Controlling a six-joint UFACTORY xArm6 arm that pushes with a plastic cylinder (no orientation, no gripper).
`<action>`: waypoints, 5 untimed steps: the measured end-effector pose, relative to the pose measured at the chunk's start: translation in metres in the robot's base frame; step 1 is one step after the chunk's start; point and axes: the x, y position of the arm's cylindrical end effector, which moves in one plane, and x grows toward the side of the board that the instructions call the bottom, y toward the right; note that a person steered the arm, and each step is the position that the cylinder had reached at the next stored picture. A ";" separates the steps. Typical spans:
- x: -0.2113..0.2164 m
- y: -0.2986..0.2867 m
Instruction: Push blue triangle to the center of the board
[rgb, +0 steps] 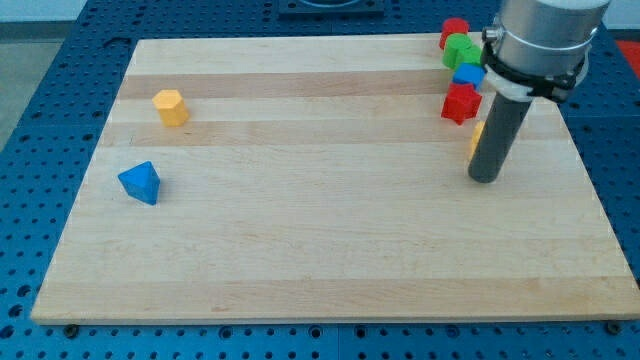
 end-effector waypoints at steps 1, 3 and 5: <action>-0.026 0.011; -0.014 0.000; 0.027 -0.138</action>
